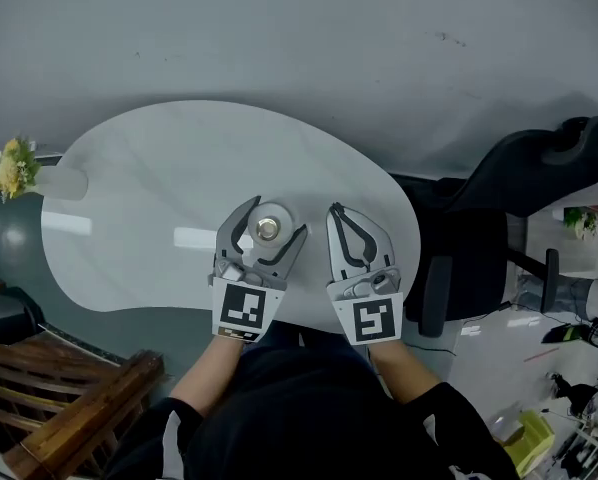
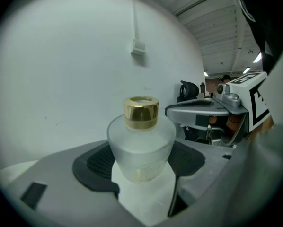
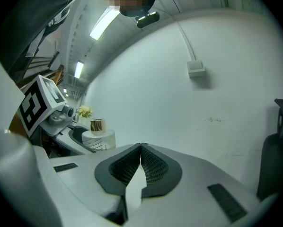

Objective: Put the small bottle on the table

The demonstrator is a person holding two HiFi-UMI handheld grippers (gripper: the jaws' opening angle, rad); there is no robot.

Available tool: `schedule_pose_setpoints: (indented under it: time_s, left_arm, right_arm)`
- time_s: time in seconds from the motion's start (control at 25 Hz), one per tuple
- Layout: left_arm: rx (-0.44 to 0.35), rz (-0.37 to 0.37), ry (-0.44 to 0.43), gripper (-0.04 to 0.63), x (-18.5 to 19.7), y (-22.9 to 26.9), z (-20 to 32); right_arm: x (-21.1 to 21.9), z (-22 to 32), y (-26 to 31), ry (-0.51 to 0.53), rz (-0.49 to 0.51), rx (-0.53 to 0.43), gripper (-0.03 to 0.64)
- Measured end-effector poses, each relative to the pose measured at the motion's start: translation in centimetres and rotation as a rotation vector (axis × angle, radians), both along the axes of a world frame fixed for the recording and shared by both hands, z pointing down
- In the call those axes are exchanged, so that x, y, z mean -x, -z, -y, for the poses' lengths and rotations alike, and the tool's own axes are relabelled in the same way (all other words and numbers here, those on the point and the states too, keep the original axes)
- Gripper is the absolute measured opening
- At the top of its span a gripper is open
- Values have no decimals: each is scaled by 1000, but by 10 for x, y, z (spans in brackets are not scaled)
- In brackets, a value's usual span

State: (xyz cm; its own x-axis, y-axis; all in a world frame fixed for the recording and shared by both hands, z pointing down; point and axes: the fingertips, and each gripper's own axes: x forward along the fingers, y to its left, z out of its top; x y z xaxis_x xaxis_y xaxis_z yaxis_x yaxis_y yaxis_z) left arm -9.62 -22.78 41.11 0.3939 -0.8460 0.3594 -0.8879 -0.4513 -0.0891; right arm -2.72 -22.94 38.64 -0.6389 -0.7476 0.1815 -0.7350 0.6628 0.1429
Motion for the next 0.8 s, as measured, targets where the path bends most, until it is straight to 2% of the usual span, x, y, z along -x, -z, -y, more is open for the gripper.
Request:
schedule_pose_setpoints:
  time_s: [0.08, 0.24, 0.28, 0.4, 0.52, 0.64, 0.8]
  left_arm:
    - [0, 3, -22, 333, -5, -7, 7]
    - [23, -16, -36, 333, -13, -21, 19]
    - [22, -13, -42, 333, -15, -24, 22]
    - [17, -3, -66, 333, -21, -33, 32]
    - [24, -1, -72, 333, -26, -42, 41]
    - [49, -17, -61, 333, -29, -53, 48]
    - [45, -9, -82, 333, -36, -63, 59]
  right_arm:
    - [-2, 7, 1, 5, 13, -48, 23]
    - [-11, 14, -26, -34, -20, 36, 23]
    - [-12, 17, -27, -36, -16, 23, 23]
    - [-12, 28, -17, -29, 24, -95, 23]
    - [-18, 35, -30, -52, 12, -65, 23]
    - [-19, 43, -35, -58, 19, -84, 21]
    - [-22, 51, -43, -70, 13, -85, 23]
